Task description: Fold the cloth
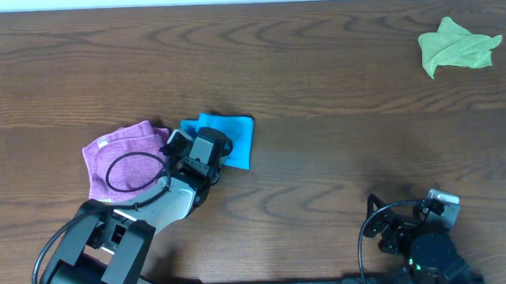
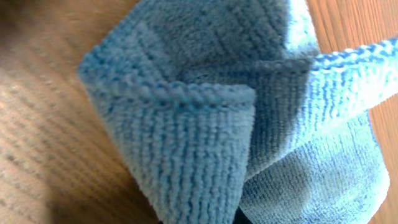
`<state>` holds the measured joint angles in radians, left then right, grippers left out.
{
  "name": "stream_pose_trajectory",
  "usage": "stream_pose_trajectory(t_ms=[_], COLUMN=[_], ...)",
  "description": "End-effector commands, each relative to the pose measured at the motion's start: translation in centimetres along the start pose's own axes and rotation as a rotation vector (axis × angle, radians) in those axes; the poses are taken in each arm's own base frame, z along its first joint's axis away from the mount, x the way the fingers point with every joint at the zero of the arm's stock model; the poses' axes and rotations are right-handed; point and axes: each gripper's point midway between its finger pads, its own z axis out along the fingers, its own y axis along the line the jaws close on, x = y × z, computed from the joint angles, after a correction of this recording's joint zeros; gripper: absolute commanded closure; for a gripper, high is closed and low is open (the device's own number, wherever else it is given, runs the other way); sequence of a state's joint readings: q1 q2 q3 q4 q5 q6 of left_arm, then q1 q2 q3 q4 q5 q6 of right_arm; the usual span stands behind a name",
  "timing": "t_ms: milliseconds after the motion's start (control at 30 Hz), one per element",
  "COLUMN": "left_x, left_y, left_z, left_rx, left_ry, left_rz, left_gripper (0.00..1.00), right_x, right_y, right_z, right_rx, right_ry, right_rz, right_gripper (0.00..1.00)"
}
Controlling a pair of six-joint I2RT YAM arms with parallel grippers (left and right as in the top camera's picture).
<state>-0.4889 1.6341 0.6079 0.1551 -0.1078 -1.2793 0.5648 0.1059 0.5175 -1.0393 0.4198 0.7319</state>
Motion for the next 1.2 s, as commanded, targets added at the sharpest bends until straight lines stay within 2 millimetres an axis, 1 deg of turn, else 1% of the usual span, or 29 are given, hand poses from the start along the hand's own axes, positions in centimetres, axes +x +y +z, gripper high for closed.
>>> stream_pose_trajectory(t_ms=[0, 200, 300, 433, 533, 667, 900, 1000, 1167], left_x=[0.3, -1.1, -2.1, -3.8, -5.6, -7.9, -11.7, -12.9, -14.0], left_y=[-2.0, -3.8, -4.8, -5.4, -5.2, -4.3, -4.4, -4.6, -4.6], left_z=[-0.5, -2.9, -4.3, -6.1, -7.5, -9.4, -12.7, -13.7, -14.8], left_rx=[0.030, -0.021, -0.026, -0.031, -0.043, -0.054, -0.019, -0.012, -0.028], left_ry=[0.039, 0.025, 0.005, -0.019, -0.040, -0.075, -0.152, -0.173, -0.182], left_rz=[0.150, 0.237, 0.269, 0.271, 0.246, 0.202, 0.193, 0.187, 0.176], left_gripper=[0.94, 0.94, 0.94, 0.94, 0.94, 0.94, 0.94, 0.94, 0.94], right_x=[-0.2, -0.2, -0.2, -0.2, -0.2, -0.2, -0.2, -0.2, -0.2], right_y=[-0.3, -0.3, -0.3, -0.3, -0.3, -0.3, -0.3, -0.3, -0.3], right_z=[-0.1, -0.1, -0.1, -0.1, -0.1, -0.1, -0.1, -0.1, -0.1], right_rx=[0.013, 0.013, 0.013, 0.013, 0.013, 0.013, 0.013, 0.013, 0.013], right_ry=[-0.016, -0.016, -0.016, -0.016, -0.016, -0.016, -0.016, -0.016, -0.016], right_rz=[0.022, 0.021, 0.022, 0.022, 0.021, 0.022, 0.022, 0.021, 0.022], right_gripper=[0.01, 0.01, 0.01, 0.01, 0.01, 0.01, 0.01, 0.01, 0.01])
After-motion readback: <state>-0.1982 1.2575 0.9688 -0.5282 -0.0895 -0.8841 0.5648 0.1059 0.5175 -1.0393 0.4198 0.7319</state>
